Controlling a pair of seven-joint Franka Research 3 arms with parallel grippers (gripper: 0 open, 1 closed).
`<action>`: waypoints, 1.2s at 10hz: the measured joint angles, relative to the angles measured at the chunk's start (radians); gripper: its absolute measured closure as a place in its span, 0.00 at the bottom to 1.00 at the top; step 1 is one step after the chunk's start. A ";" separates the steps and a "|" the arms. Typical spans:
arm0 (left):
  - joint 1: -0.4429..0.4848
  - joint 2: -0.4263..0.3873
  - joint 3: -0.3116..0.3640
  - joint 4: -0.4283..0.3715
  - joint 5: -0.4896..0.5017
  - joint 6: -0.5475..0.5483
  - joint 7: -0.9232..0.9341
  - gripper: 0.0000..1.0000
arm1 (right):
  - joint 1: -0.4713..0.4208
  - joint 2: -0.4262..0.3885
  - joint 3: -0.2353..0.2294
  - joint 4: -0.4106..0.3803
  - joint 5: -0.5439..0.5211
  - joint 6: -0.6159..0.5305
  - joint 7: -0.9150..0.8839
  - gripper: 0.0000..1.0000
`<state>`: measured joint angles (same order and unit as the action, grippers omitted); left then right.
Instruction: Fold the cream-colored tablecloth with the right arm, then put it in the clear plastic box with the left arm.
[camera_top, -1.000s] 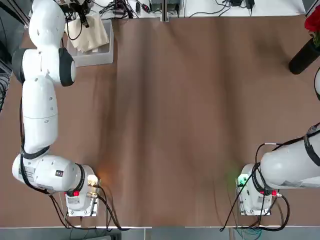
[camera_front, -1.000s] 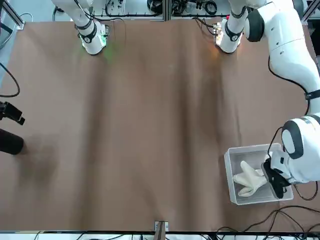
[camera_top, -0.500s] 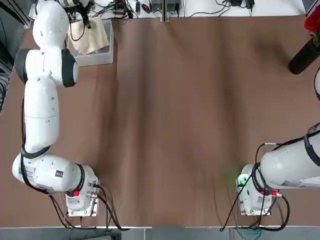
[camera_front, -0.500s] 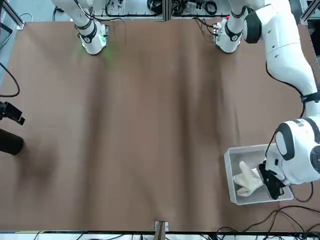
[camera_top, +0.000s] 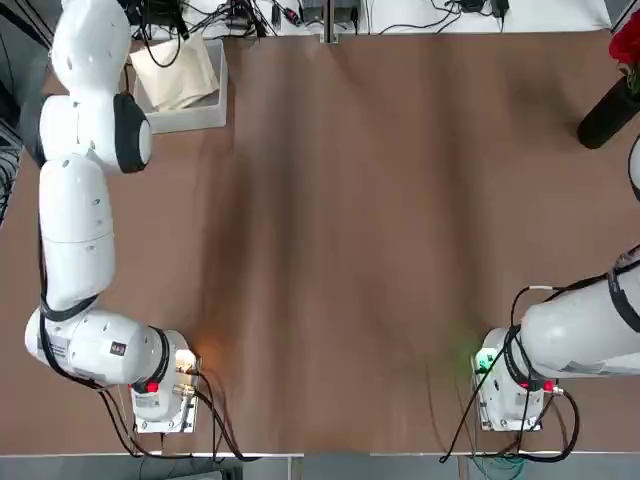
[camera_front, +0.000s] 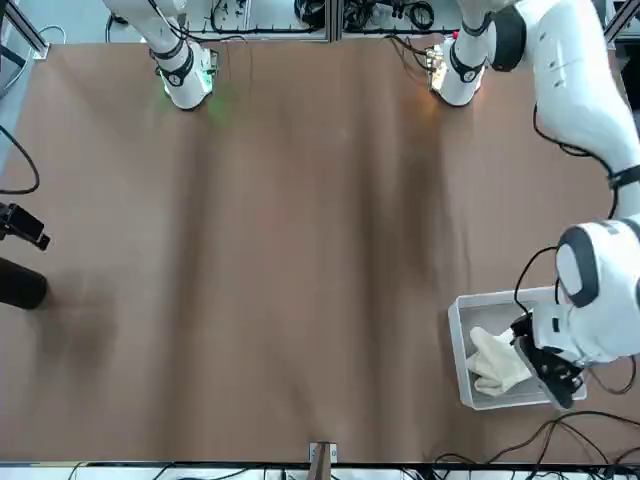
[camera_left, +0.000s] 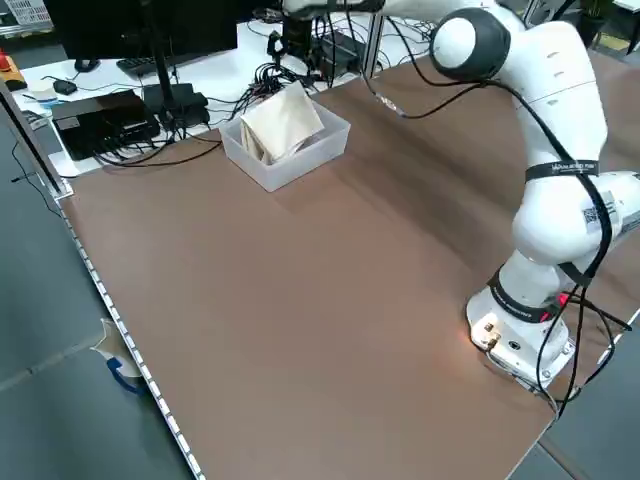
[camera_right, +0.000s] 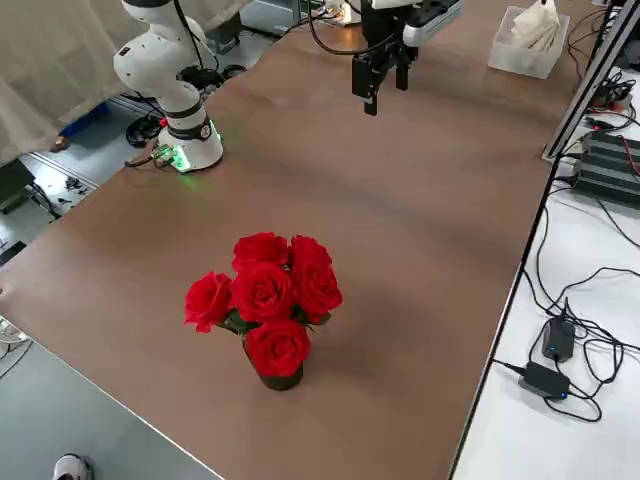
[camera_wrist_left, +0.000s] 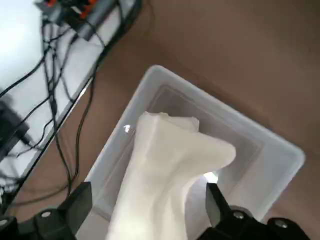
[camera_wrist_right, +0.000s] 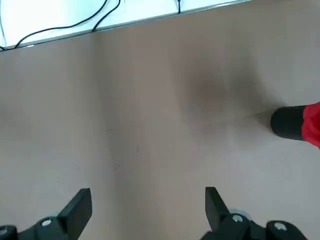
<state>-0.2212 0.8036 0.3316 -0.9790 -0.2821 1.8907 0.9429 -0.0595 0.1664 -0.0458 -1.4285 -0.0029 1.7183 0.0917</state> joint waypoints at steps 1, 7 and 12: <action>0.000 -0.044 -0.005 -0.015 0.000 -0.036 -0.095 0.00 | 0.000 0.000 0.000 0.000 0.000 0.000 0.000 0.00; 0.055 -0.533 -0.252 -0.479 0.207 -0.040 -0.720 0.00 | 0.000 0.000 0.000 0.002 0.000 0.000 0.000 0.00; 0.119 -0.752 -0.353 -0.692 0.223 -0.062 -0.966 0.00 | 0.000 0.000 0.001 0.002 0.000 0.000 0.000 0.00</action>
<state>-0.1027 0.0521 -0.0218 -1.6711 -0.0590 1.8291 -0.0236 -0.0591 0.1664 -0.0451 -1.4265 -0.0029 1.7182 0.0917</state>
